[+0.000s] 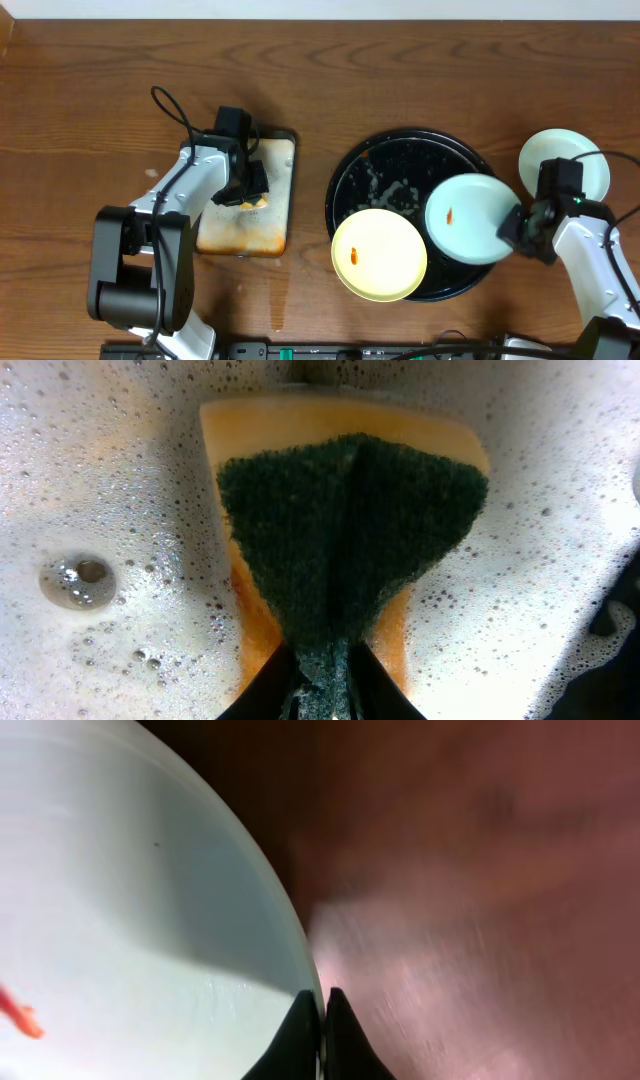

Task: Clean dirty plates on tray and stack at the side

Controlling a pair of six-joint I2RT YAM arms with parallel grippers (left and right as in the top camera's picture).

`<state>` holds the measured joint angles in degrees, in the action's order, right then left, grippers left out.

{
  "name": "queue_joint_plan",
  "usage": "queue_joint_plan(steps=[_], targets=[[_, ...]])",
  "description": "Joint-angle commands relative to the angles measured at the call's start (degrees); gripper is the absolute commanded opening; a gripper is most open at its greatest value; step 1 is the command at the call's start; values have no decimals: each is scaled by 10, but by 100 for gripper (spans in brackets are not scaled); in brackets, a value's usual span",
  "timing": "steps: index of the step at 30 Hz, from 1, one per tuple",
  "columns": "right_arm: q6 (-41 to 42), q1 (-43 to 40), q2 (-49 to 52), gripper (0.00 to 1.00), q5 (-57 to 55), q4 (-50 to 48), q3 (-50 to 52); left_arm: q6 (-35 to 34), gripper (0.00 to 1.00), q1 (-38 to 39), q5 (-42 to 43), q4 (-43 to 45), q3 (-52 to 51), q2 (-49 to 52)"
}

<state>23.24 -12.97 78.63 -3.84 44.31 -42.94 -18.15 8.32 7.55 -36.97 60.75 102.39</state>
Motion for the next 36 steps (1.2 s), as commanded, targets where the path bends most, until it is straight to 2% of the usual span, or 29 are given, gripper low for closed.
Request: queue_joint_plan(steps=[1, 5, 11, 12, 15, 16, 18, 27, 29, 31, 32, 33, 36], targets=[[-38, 3, -1, 1, 56, -47, -18, -1, 17, -1, 10, 0, -6, 13], [-53, 23, 2, 1, 102, -106, -17, -1, 17, -1, 10, 0, -6, 13], [-86, 85, 25, 1, 100, -175, -12, -1, 17, -1, 10, 0, -6, 13], [-85, 97, 36, 1, 96, -183, -12, -1, 21, -1, 10, 0, -6, 13], [-61, 121, 64, 1, 64, -197, -12, -1, 23, -1, 10, 0, -6, 13], [-45, 128, 78, 1, 60, -202, -12, -1, 27, -1, 10, 0, -6, 13], [-34, 133, 92, 1, 60, -206, -12, -1, 40, -1, 10, 0, -6, 13], [-9, 134, 98, 1, 52, -218, -12, -1, 58, -1, 10, -1, -6, 13], [-10, 134, 98, 8, 52, -218, -12, -1, 58, -2, 10, -8, -2, 12], [-15, 134, 98, 36, 51, -219, -12, -1, 58, -2, 10, -19, 7, 9], [-27, 133, 98, 41, 52, -221, -12, -1, 58, -2, 10, -24, 12, 6], [-48, 133, 98, 41, 52, -227, -12, -1, 58, -2, 10, -28, 17, 1], [-145, 133, 98, 33, 70, -257, -12, -1, 58, -2, 9, -30, 20, -22]])
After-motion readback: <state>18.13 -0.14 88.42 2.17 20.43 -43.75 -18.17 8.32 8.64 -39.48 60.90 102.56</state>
